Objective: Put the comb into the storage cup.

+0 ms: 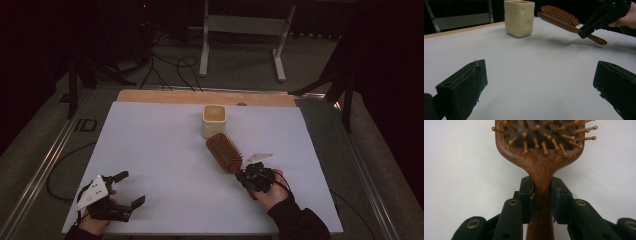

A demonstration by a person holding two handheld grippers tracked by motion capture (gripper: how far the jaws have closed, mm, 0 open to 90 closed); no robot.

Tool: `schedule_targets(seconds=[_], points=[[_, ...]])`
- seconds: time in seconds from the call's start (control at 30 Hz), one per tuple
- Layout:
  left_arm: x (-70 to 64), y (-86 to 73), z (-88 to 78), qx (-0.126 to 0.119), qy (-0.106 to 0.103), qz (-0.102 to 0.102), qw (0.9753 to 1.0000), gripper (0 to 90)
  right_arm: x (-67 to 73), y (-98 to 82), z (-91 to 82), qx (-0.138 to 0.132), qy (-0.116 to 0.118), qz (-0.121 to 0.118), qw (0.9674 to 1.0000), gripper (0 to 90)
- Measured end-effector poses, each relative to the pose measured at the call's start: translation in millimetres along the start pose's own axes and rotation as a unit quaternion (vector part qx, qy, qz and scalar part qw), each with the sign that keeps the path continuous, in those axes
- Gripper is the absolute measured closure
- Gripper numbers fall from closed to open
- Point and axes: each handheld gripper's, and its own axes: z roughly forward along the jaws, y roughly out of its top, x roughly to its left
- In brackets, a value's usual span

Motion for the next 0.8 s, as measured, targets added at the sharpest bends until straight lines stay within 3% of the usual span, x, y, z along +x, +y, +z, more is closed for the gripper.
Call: schedule_targets(seconds=[0.33, 0.5, 0.8], points=[[-4.0, 6.7, 4.0, 0.009, -0.001, -0.011, 0.9999, 0.0, 0.6, -0.1, -13.8, -0.048, 0.001, -0.009, 0.9988, 73.4], [-6.5, 12.5, 6.0, 0.015, 0.002, -0.013, 0.9998, 0.0, 1.6, 0.6, -17.0, -0.056, 0.003, -0.01, 0.9984, 73.4], [-8.5, 36.5, 10.9, 0.029, 0.001, -0.02, 0.9994, 0.0, 5.1, 1.5, -27.6, -0.092, 0.003, -0.018, 0.9956, 73.4]])
